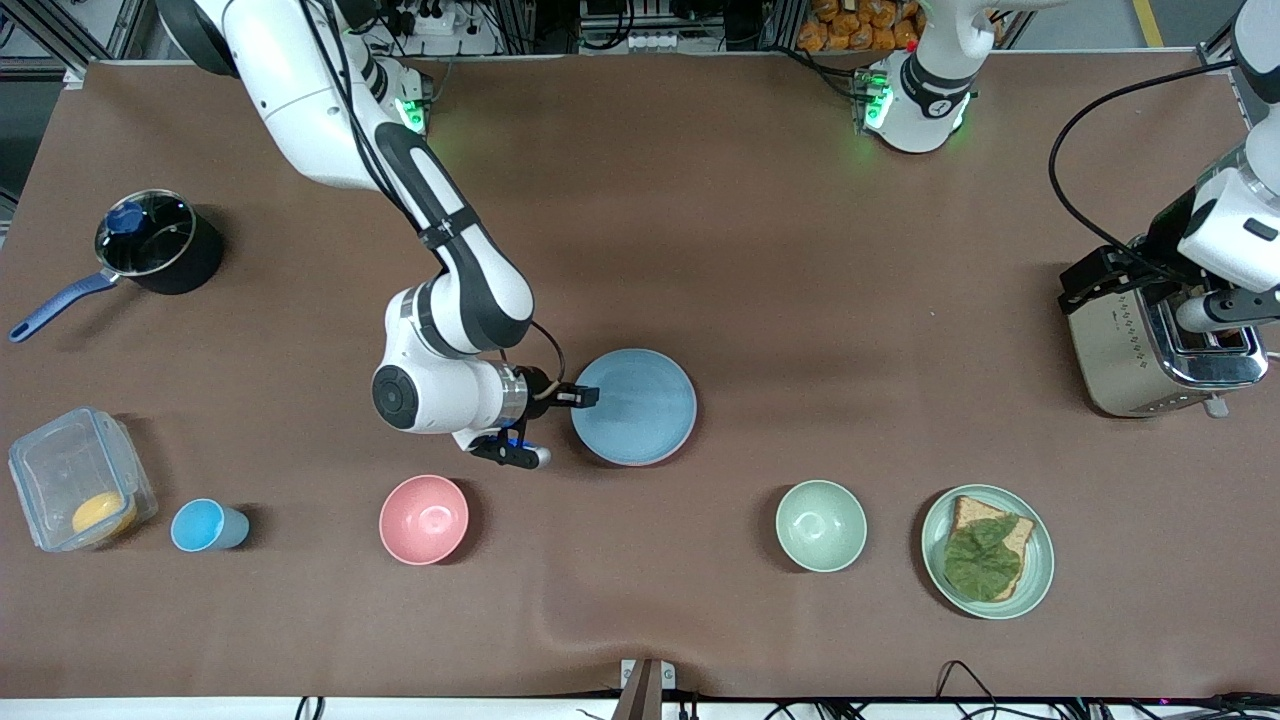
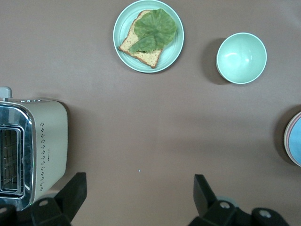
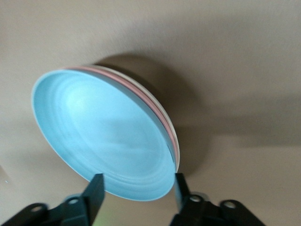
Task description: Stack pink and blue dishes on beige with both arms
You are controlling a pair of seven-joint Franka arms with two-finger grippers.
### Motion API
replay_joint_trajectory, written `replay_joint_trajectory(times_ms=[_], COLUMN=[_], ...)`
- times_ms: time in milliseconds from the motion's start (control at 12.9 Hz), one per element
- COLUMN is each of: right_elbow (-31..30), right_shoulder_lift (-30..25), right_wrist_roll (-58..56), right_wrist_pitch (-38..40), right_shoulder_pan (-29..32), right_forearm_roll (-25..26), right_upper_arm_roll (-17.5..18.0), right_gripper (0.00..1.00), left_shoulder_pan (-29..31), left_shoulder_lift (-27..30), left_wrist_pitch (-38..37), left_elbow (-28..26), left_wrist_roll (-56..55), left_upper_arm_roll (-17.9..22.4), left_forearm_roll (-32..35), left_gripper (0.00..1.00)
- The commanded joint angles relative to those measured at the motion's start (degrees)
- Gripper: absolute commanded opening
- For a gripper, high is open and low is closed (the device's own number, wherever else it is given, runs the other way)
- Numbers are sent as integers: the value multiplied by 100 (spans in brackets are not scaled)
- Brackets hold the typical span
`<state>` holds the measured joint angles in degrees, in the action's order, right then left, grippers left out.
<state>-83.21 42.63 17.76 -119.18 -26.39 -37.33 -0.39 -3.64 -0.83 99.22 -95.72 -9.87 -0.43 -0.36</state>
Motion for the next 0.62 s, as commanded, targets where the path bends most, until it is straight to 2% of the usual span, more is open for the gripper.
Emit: replay_joint_trajectory(times_ms=[0, 156, 544], right_elbow=[200, 253, 235], right_shoulder_lift=[-44, -219, -764], right_wrist_roll=[-45, -185, -870], right_wrist_pitch=[533, 1271, 2302], right_shoulder_pan=[430, 914, 2197], right_forearm_roll=[-2, 321, 1973], right_upper_arm_roll=[-40, -49, -40], right_gripper=[100, 100, 100], left_shoulder_pan=[-23, -40, -14], left_shoulder_lift=[-93, -93, -76], left_wrist_pitch=[-113, -113, -122], left_elbow=[151, 159, 151], left_wrist_roll=[-6, 3, 11], left_upper_arm_roll=[-27, -27, -36], left_forearm_roll=[19, 19, 1], left_gripper=[100, 100, 100])
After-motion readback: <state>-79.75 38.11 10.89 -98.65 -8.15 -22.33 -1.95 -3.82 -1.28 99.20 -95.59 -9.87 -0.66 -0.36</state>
